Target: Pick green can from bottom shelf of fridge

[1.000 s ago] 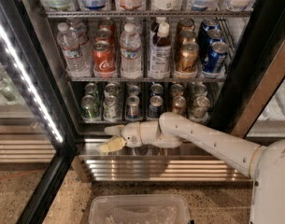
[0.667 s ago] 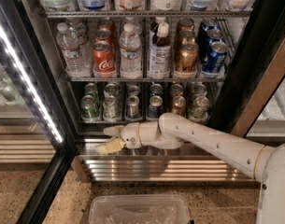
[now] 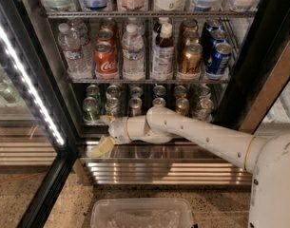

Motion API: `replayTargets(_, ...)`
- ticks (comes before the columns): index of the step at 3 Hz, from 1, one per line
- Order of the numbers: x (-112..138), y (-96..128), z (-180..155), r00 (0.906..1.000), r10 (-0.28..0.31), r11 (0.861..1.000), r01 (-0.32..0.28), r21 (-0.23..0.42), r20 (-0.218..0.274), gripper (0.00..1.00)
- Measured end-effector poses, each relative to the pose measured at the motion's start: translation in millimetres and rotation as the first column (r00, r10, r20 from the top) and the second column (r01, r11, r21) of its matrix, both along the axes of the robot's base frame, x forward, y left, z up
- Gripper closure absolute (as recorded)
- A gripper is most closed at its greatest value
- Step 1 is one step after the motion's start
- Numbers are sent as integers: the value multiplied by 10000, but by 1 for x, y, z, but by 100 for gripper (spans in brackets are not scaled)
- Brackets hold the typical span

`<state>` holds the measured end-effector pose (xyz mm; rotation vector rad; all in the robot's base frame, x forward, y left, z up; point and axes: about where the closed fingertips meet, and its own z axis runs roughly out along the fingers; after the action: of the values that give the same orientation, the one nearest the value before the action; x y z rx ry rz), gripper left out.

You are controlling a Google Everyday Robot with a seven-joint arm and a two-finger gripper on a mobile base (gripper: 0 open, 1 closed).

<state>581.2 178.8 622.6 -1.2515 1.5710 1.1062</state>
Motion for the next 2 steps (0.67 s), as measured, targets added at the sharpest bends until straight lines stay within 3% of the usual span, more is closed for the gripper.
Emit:
replayTargets(1, 15, 8, -4, 9958, -189, 9987, 231, -453, 901, 3)
replayTargets(2, 26, 9, -14, 9907, -565, 9962, 643, -594, 1241, 22)
